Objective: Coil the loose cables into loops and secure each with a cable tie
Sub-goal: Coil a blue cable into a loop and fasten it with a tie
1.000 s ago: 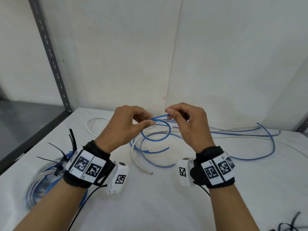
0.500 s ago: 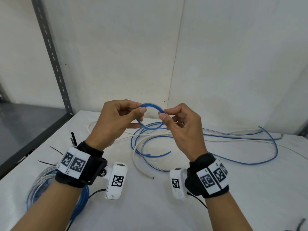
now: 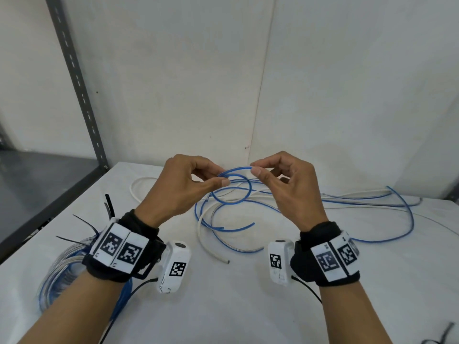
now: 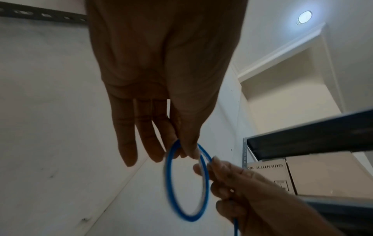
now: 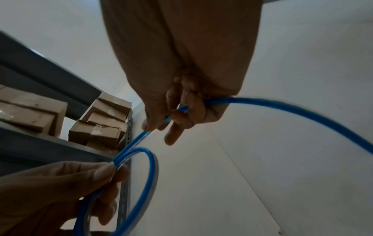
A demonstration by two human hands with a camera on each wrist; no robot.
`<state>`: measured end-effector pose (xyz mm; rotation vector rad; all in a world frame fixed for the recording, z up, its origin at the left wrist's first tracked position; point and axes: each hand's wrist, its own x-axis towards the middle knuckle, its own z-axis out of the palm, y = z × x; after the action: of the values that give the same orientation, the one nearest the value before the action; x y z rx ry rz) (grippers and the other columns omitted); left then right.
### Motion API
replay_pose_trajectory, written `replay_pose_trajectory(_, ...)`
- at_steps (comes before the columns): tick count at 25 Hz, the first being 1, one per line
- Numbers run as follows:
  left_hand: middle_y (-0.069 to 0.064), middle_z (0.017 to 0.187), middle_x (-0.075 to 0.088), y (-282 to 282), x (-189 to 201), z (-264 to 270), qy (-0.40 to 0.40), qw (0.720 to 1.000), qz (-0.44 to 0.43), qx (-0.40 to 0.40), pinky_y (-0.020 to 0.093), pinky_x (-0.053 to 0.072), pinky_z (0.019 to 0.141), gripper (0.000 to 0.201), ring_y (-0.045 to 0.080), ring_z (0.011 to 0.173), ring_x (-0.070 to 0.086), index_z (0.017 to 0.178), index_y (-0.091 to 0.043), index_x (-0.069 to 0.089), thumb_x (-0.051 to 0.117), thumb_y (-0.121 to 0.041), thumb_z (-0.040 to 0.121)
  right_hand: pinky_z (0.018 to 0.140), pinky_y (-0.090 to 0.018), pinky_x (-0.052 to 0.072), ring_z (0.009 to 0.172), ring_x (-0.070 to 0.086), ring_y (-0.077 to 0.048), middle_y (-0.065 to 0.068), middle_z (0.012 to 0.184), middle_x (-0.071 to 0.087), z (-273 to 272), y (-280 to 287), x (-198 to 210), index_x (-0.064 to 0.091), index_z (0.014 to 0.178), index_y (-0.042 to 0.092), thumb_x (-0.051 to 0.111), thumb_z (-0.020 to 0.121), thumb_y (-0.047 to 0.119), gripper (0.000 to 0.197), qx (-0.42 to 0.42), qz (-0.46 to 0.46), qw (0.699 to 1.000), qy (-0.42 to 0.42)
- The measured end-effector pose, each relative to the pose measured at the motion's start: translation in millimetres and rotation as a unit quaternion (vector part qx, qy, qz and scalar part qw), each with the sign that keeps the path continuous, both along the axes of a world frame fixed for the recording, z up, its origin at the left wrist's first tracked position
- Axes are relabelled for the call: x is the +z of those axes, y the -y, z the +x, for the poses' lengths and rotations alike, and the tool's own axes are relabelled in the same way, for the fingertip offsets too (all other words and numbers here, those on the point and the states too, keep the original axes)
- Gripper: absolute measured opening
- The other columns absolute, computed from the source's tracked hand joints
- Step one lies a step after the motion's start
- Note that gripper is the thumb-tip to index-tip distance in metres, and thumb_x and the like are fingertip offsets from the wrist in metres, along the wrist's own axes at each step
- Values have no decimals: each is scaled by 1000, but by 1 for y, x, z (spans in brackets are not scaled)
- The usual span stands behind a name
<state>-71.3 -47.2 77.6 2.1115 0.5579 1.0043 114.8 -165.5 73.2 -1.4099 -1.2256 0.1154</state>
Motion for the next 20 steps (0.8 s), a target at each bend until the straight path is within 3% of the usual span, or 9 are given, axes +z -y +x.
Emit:
replay_pose_trajectory(2, -17, 76, 76, 3, -2, 4, -7, 1000, -1, -5, 6, 45, 69, 7, -2, 74, 70, 87, -25, 80, 84, -26, 82, 62, -20, 47, 67, 57, -5, 12, 84, 74, 2, 0, 1, 72, 84, 25, 78, 88, 26, 7, -39, 15, 999, 9)
replay_pose_trajectory(6, -17, 77, 76, 1, -1, 3, 14, 1000, -15, 14, 6, 45, 71, 6, -1, 76, 70, 88, -25, 79, 82, -28, 83, 64, -20, 46, 68, 57, -4, 14, 78, 70, 2, -2, 0, 69, 80, 29, 77, 89, 27, 13, -111, 82, 990, -36)
replay_pose_trajectory(9, -3, 76, 77, -4, -1, 1, 84, 994, -67, 19, 30, 60, 81, 11, 12, 75, 71, 93, -17, 80, 81, -25, 85, 69, -33, 52, 75, 66, -19, 4, 85, 76, -4, -6, -4, 67, 84, 19, 73, 93, 22, 12, -53, 69, 994, -64)
replay_pose_trajectory(11, 3, 74, 74, -6, 0, 1, 138, 983, -118, 21, 43, 63, 83, 11, 15, 72, 68, 94, -12, 79, 79, -20, 87, 65, -34, 50, 68, 66, -15, -1, 89, 78, -12, -9, -8, 63, 85, 15, 69, 96, 17, 13, 16, 37, 997, -67)
replay_pose_trajectory(14, 5, 73, 74, -6, 0, 3, 184, 970, -155, 22, 45, 62, 82, 4, 17, 71, 68, 90, -15, 78, 79, -17, 86, 64, -26, 47, 63, 60, -5, -4, 87, 77, -25, -12, -11, 64, 104, 14, 64, 99, 13, 5, 50, 41, 995, -77)
replay_pose_trajectory(18, 6, 72, 73, -4, 1, 3, 192, 964, -182, 7, 46, 62, 83, 5, 17, 70, 67, 91, -12, 77, 77, -16, 87, 64, -35, 47, 67, 61, -25, 2, 93, 76, -29, -16, -14, 71, 97, 21, 69, 97, 20, 3, 25, 63, 994, -80)
replay_pose_trajectory(20, 9, 73, 72, -3, 0, 4, 187, 964, -187, -4, 46, 62, 83, 9, 18, 70, 66, 93, -9, 76, 76, -16, 88, 66, -34, 53, 70, 68, -26, -3, 94, 78, -27, -16, -12, 70, 96, 14, 72, 94, 18, 5, 37, 68, 991, -106)
